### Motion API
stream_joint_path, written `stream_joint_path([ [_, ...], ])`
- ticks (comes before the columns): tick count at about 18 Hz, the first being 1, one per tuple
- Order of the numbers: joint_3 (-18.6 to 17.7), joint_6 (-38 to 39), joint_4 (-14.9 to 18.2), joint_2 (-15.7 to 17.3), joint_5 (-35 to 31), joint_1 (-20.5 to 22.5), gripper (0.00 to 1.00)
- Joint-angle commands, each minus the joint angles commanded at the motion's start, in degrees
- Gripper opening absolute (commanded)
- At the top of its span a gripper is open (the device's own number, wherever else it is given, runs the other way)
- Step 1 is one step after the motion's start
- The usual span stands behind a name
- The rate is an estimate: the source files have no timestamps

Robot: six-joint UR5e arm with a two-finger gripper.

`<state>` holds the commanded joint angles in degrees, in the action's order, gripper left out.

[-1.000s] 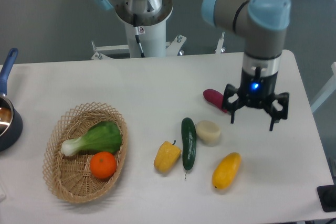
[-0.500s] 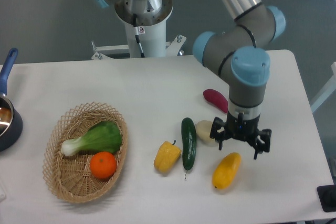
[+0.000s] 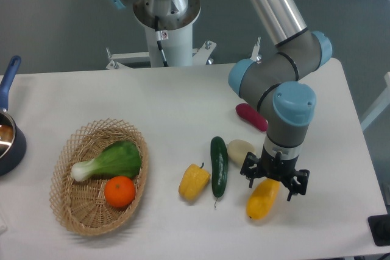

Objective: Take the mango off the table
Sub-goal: 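Lower the open gripper down over the yellow mango, then close the gripper around the yellow mango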

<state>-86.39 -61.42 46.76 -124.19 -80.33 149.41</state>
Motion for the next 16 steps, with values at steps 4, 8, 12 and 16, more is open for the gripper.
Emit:
stream_joint_path([
  [4, -0.3, -2.6, -0.2, -0.7, -0.1, 0.0, 1.0],
  [8, -1.0, -2.2, -0.3, -1.0, -0.2, -0.4, 1.0],
  [12, -0.8, -2.1, -1.8, -2.0, -0.2, -0.5, 1.0],
  [16, -1.0, -2.1, -2.4, -2.5, -1.2, -1.5, 1.0],
])
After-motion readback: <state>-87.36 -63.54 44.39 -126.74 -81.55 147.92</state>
